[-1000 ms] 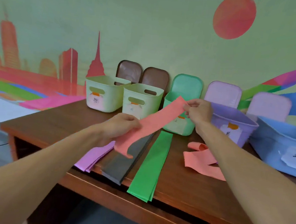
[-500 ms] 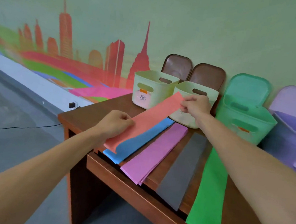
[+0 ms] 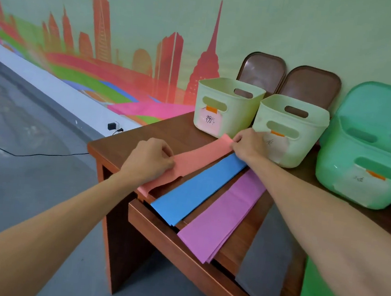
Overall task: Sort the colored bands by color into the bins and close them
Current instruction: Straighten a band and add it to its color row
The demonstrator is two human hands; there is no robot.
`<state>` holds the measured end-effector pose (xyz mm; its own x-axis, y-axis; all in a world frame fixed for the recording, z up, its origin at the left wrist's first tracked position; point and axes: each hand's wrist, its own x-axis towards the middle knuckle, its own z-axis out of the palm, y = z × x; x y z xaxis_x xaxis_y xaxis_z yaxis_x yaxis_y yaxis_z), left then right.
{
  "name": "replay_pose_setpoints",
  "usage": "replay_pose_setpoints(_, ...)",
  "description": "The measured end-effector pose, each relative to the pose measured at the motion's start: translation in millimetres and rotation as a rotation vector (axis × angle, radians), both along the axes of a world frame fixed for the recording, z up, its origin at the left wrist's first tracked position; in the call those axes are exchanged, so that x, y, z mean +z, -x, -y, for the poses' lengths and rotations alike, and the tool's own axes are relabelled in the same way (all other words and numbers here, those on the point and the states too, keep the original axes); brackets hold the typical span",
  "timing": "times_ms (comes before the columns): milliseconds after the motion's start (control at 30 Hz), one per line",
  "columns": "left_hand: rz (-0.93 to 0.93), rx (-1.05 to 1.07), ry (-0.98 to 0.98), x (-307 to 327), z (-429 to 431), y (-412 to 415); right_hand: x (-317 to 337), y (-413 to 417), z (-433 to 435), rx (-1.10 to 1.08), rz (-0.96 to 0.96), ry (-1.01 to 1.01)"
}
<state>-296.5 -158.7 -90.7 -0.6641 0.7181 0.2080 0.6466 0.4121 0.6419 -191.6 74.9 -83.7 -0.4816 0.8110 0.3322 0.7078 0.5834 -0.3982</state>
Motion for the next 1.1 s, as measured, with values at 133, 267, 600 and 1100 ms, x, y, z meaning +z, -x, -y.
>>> replay_pose_setpoints(133, -0.148, 0.032, 0.112, 0, -3, -3, -9, 6, -5, -0.040, 0.090, -0.095)
replay_pose_setpoints(267, -0.270, 0.021, 0.175, -1, -5, -5, -12, 10, -4, -0.046, 0.180, -0.186)
replay_pose_setpoints(600, -0.243, -0.262, -0.153, 13, -21, -52, 26, -57, 7, 0.239, 0.080, -0.108)
replay_pose_setpoints(1100, 0.164, -0.813, -0.239, 38, -90, -277, 71, -337, 17, 0.166, 0.092, 0.127)
